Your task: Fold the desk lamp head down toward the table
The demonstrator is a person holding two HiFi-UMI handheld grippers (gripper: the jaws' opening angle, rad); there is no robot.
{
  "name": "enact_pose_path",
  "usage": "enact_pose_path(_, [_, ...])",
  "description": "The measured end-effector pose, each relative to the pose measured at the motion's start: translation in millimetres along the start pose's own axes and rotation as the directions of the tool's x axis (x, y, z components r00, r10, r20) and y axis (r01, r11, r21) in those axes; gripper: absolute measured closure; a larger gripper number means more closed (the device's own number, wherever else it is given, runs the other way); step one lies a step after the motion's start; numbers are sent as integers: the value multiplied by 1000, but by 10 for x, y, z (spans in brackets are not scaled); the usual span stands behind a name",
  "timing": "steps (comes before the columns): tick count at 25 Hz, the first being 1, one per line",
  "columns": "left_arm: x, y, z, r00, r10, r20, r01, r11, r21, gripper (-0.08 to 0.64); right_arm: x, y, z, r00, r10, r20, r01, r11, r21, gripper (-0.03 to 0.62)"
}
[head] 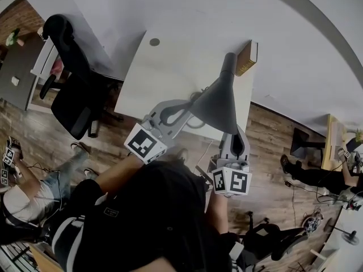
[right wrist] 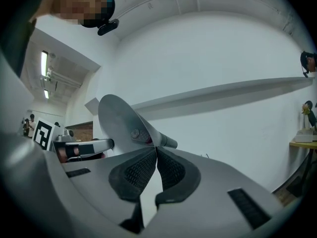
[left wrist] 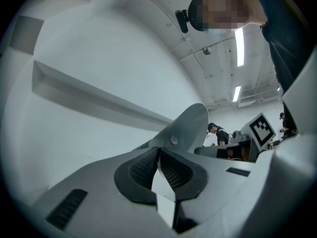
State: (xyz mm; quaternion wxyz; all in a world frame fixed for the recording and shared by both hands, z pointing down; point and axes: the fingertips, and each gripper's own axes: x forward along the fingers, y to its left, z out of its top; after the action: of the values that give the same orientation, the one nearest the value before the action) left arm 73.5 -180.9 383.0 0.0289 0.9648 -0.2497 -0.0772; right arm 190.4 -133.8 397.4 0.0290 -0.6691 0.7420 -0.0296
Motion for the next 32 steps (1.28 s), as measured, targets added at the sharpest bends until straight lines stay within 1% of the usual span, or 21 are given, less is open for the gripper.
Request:
enact_pose_path(3, [-32,11,-79,1000,4,-9,-4,1000,-7,528,-3,11,-72,1000,0,-2,0,1000,-4,572])
enact_pose_path(9, [-67,27,-306,998,8,-59,-10,1000,-27,528,-2,-1,-285,999,-2,-50,1,1000,-23,571])
enact_pose_path(14, [-71,40,-350,998,9,-66,-10,1000,-23,528,3,-3,-313,999,3,-55,-6,999,-40,569])
enact_pose_path(16, [-80,40,-372,997,8,-74,-10,1000,-19,528,-15,6,-314,998,3,-63,-8,997,-74,568])
enact_pose_path(18, [-90,39,-387,997,8,-77,-10,1000,-16,528,-51,25,-313,997,3,-76,-13,992,-129,541])
enact_pose_path(20, [-88,34,-377,997,6,-70,-7,1000,-13,528,-97,48,-311,995,3,-102,-23,979,-201,509])
enact_pose_path(22, [-91,32,-380,997,7,-77,-8,1000,-13,528,-138,75,-277,992,-6,-129,-31,959,-282,476])
enact_pose_path(24, [-91,30,-375,997,5,-78,-6,1000,-10,528,-172,106,-199,992,-18,-128,-29,934,-356,471])
enact_pose_path(25, [-89,28,-370,997,3,-76,-3,1000,-9,528,-190,120,-162,992,-19,-126,-33,916,-400,471])
enact_pose_path(26, [-88,27,-367,997,1,-75,-1,1000,-10,528,-209,136,-134,991,-16,-134,-47,891,-452,471])
enact_pose_path(29, [-100,29,-371,997,1,-80,-2,1000,-11,528,-265,199,-92,979,-7,-205,-119,795,-595,471])
enact_pose_path(31, [-121,28,-391,997,1,-83,-2,1000,-9,528,-297,262,-72,970,-5,-244,-160,740,-653,471])
enact_pose_path(32, [-124,23,-399,997,1,-83,-1,1000,-9,528,-309,290,-56,967,-7,-253,-171,719,-673,471])
